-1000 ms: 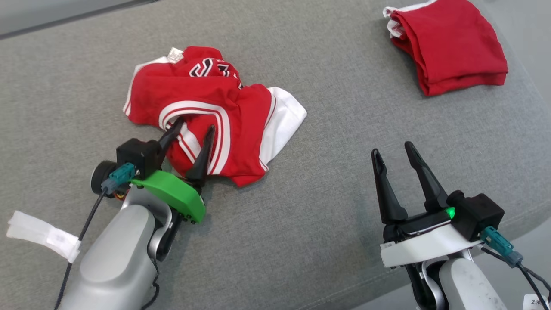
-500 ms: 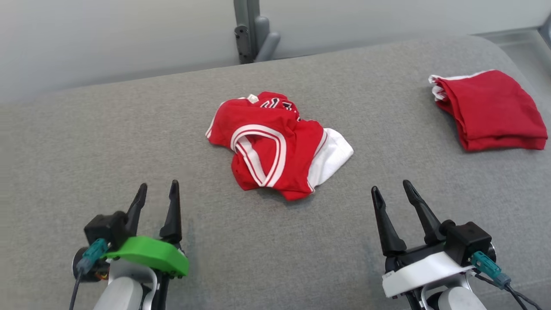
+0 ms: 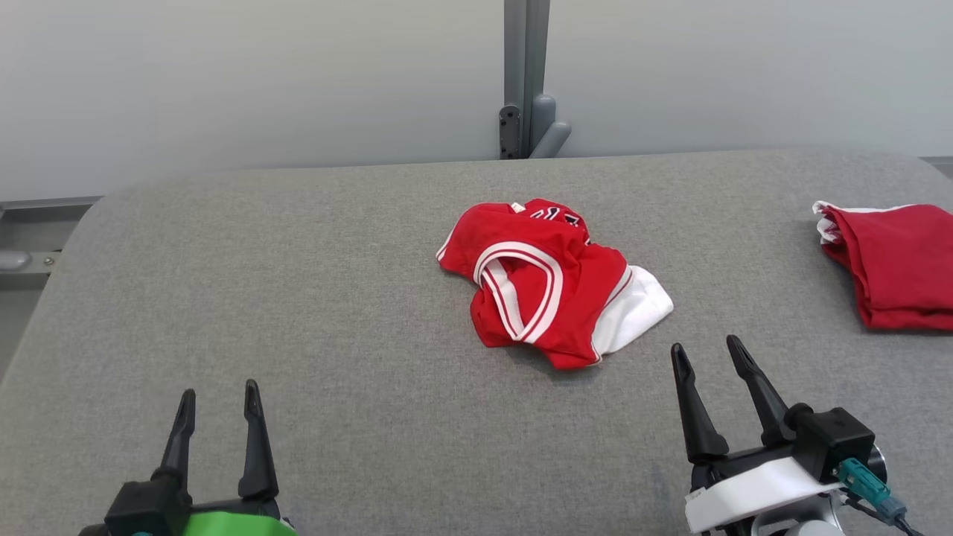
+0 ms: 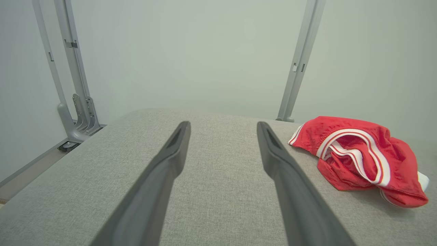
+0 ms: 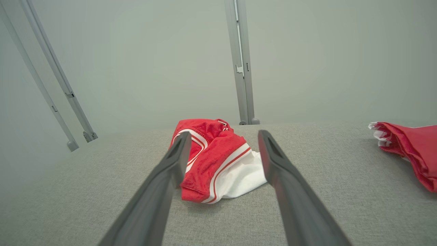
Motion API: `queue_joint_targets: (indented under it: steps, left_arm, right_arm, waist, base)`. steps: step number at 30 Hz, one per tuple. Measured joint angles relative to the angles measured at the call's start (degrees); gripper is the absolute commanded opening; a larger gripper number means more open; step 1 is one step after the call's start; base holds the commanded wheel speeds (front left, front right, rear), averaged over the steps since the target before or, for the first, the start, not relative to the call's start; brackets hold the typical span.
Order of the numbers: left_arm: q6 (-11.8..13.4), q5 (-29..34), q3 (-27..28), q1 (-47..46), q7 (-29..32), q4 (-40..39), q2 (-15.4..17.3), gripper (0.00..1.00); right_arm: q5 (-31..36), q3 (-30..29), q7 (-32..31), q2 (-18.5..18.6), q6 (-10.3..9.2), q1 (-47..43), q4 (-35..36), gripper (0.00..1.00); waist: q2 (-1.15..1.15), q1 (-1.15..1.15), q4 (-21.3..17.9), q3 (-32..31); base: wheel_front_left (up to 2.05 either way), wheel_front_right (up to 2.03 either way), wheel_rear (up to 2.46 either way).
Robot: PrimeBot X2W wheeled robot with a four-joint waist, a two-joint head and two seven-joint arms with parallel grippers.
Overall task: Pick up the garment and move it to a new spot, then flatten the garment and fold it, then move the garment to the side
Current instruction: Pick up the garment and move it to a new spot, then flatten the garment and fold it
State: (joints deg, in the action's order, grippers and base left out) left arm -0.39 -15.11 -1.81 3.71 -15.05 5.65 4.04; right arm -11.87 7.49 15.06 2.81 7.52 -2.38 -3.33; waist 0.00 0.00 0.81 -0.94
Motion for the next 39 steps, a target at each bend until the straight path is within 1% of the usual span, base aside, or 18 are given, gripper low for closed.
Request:
queue_joint_targets:
  steps: [3,8,14,22,28,39]
  left_arm:
    - [-0.6,2.6,0.4,2.7,0.0,-1.9,-0.8,1.0]
    - [-0.3,4.7,0.2,5.2,0.0,-2.2,-1.1,1.0]
    - [0.5,4.9,-0.9,5.4,0.0,-2.2,-1.1,1.0]
    - [0.1,5.3,-1.6,5.8,0.0,-2.8,-1.1,1.0]
    - [-0.1,6.6,-1.9,6.1,0.0,-2.1,-1.1,1.0]
    - [-0.1,7.3,-2.0,5.9,0.0,-1.6,-1.1,1.0]
  right_arm:
    - [0.3,-0.6,0.0,0.0,0.0,-0.6,0.1,1.0]
    - [1.1,-0.7,0.0,0.0,0.0,-1.7,0.3,1.0]
    - [1.4,-1.0,0.0,0.0,0.0,-2.4,0.3,1.0]
    - [2.0,-1.1,0.0,0.0,0.0,-2.6,0.5,1.0]
    - [2.1,-1.0,0.0,0.0,0.0,-2.6,0.6,1.0]
    - [2.0,-1.4,0.0,0.0,0.0,-2.7,0.8,1.0]
  waist:
    - [0.0,0.0,0.8,-0.7]
    - [0.0,0.0,1.5,-1.5]
    - [0.0,0.0,1.9,-1.8]
    - [0.0,0.0,2.0,-1.8]
    - [0.0,0.0,2.0,-1.8]
    - [0.0,0.0,2.4,-1.3]
  base:
    - [0.0,0.0,0.0]
    - [0.0,0.0,0.0]
    - [0.0,0.0,0.0]
    - [0.0,0.0,0.0]
    - [0.0,0.0,0.0]
    - [0.0,0.0,0.0]
